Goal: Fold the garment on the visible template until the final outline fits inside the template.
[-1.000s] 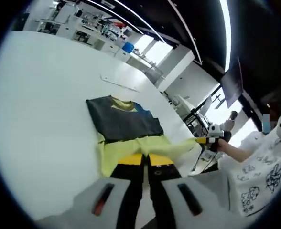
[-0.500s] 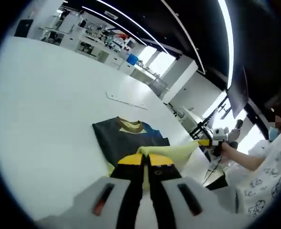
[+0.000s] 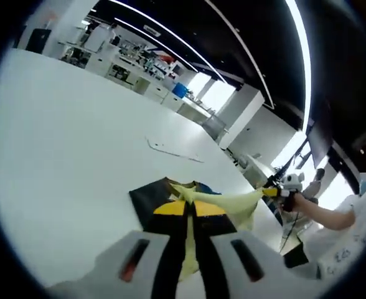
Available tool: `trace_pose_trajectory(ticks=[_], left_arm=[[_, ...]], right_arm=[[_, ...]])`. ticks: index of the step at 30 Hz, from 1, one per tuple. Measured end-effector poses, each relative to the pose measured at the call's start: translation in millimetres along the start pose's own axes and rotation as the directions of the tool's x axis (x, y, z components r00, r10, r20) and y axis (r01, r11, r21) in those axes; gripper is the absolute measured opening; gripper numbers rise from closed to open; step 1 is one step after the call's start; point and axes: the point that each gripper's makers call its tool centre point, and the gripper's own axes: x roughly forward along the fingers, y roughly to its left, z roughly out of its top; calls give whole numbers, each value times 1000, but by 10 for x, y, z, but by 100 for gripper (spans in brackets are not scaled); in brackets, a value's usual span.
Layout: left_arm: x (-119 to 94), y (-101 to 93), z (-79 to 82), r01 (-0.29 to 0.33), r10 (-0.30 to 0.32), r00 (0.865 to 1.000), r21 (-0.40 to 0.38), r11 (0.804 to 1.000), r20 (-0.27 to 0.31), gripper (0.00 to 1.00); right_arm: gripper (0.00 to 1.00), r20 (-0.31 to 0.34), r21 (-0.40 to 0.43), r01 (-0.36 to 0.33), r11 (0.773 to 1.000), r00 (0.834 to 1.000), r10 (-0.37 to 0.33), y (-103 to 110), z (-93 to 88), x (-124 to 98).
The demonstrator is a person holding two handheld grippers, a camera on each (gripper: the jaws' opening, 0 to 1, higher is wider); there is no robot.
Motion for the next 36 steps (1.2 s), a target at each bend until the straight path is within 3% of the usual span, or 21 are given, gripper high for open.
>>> trace_pose_trajectory(ticks=[7, 12, 26, 36], left_arm=[[173, 153, 110, -25, 26, 999, -18, 1000, 22, 0], [302, 264, 84, -49, 49, 999, -24, 999, 12, 0], [620, 612, -47, -135, 133, 991, -49, 990, -29, 0], [844, 861, -209, -191, 187, 980, -65, 979, -74, 0]], right_arm=[[0, 16, 2, 9, 1000, 1000, -9, -107, 143, 154], [0, 23, 12, 34, 999, 999, -34, -274, 208, 277], [0, -8, 42, 82, 996, 997, -82, -602, 122, 552], [0, -58, 66, 119, 991, 992, -116, -880, -58, 747]])
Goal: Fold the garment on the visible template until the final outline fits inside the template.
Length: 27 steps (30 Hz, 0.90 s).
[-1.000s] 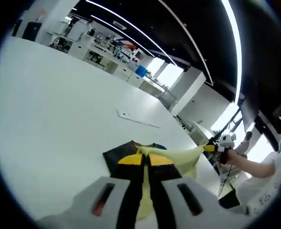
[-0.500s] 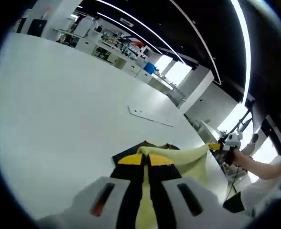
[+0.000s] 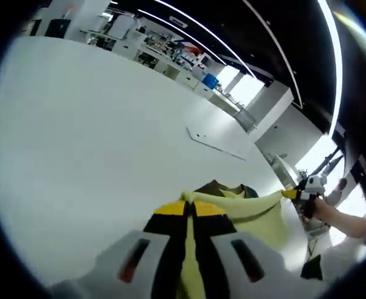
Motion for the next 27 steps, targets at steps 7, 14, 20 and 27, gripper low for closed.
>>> trace_pose_trajectory(ticks=[7, 14, 20, 27], left_arm=[[93, 74, -60, -17, 17, 1000, -17, 1000, -13, 0], [114, 127, -133, -28, 27, 999, -7, 1000, -36, 0], [116, 105, -140, -20, 22, 999, 27, 999, -43, 0], [112, 10, -241, 13, -5, 996, 90, 996, -91, 3]], right_arm=[[0, -16, 23, 14, 1000, 1000, -14, -88, -98, 83], [0, -30, 37, 19, 999, 999, -18, -121, -181, 118], [0, -43, 26, 15, 1000, 999, -14, -115, -215, 112], [3, -69, -17, -11, 1000, 998, 10, -57, -264, 101]])
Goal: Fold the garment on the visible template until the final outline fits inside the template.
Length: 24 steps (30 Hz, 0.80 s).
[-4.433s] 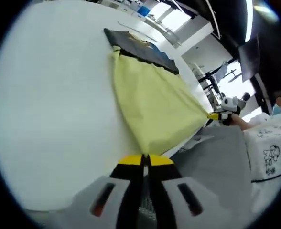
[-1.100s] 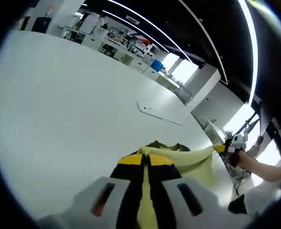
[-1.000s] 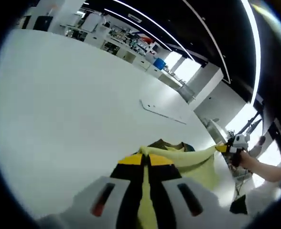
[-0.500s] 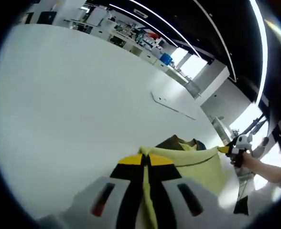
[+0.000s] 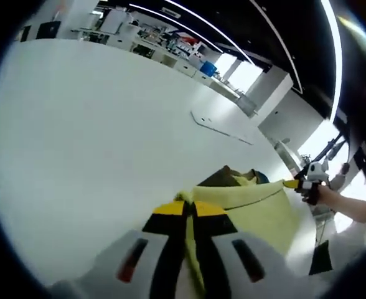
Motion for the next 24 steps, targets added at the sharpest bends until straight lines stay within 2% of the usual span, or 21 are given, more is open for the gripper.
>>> trace_pose_trajectory(ticks=[2, 4, 12, 14, 19, 24], left_arm=[[5, -29, -24, 7, -6, 1000, 29, 1000, -11, 9], [9, -68, -51, 21, -20, 999, 43, 999, -25, 14], [-11, -152, -53, 65, -61, 997, 96, 993, -44, 28], [-12, -181, -54, 80, -76, 996, 102, 991, -46, 32], [-8, -219, -65, 106, -100, 993, 122, 987, -56, 39], [-1, -264, -58, 128, -122, 991, 130, 983, -59, 41]], right_arm=[[10, -12, -17, -9, 1000, 1000, 9, 41, -31, -3], [12, -20, -44, -18, 999, 1000, 17, 52, -40, -20], [34, -28, -96, -76, 992, 997, 74, 174, -50, -8], [37, -35, -122, -82, 989, 996, 78, 185, -60, 3], [38, -48, -125, -93, 988, 995, 88, 207, -92, 23], [36, -51, -125, -101, 987, 994, 95, 210, -102, 55]])
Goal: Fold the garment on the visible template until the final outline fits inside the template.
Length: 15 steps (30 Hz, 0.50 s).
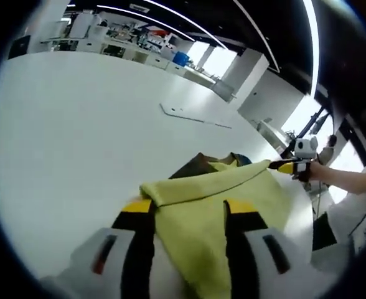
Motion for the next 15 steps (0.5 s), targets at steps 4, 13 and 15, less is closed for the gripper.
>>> trace_pose_trajectory(ticks=[4, 13, 15], left_arm=[[21, -24, 44, 16, -16, 1000, -2, 1000, 11, 41], [80, -2, 137, 21, -20, 999, -16, 1000, 39, 42], [93, 5, 151, 15, -15, 999, -14, 1000, 44, 42]], right_arm=[[36, 6, 0, -4, 1000, 1000, 4, -2, 28, 35], [36, 18, 2, 7, 1000, 1000, -7, -35, 68, 82], [35, 23, 8, 11, 1000, 1000, -11, -64, 92, 94]])
